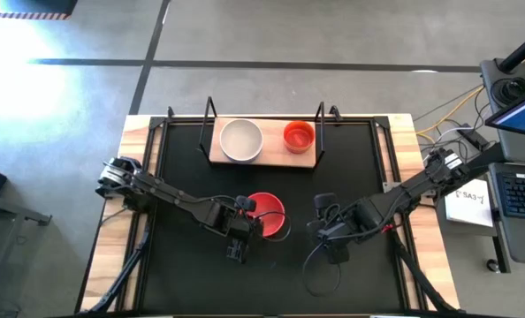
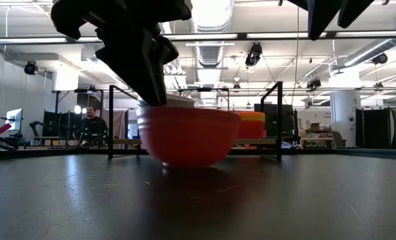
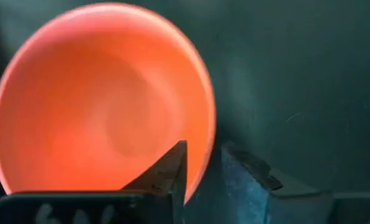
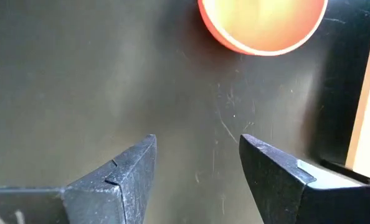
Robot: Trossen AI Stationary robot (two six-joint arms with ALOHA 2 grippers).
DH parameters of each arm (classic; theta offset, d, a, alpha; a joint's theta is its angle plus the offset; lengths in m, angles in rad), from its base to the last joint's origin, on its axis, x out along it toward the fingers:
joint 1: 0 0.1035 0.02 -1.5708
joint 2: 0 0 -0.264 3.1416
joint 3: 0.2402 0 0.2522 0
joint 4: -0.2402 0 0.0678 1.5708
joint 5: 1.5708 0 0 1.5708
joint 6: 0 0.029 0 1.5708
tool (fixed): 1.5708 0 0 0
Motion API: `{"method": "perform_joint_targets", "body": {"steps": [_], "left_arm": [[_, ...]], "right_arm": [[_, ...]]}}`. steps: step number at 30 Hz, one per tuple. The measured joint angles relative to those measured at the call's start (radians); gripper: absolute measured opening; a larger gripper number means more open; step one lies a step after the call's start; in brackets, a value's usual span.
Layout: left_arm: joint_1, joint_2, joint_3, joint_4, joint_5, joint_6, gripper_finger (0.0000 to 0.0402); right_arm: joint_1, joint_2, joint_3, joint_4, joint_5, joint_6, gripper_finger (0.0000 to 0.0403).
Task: Place and stack bowls onto a shelf
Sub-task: Stack the orange bowl on top of the white bowl on the shelf
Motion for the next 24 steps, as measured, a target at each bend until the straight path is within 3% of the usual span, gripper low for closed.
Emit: {"method": "perform_joint_targets", "body": {"steps": [5,8,19,24], "left_arm": [[-0.006,-0.012,0.056,-0.070,-0.004,-0.002,0.0116],[-0.017,-0.041,0.073,-0.069,-0.061,-0.030,0.0126],[-0.018,-0.180,0.069,-0.269,-0.304,-0.315,0.0130],[-0.018,-0.236,0.068,-0.365,-0.352,-0.437,0.0130]], "right_arm": [[0.000,0.000,-0.016,0.110,0.001,-0.068,0.0219],[-0.006,0.000,-0.047,0.223,0.001,-0.143,0.0219],[-0.100,0.000,-0.248,0.636,0.000,-0.273,0.0219],[-0.129,0.000,-0.338,0.845,-0.004,-0.322,0.0219]]}}
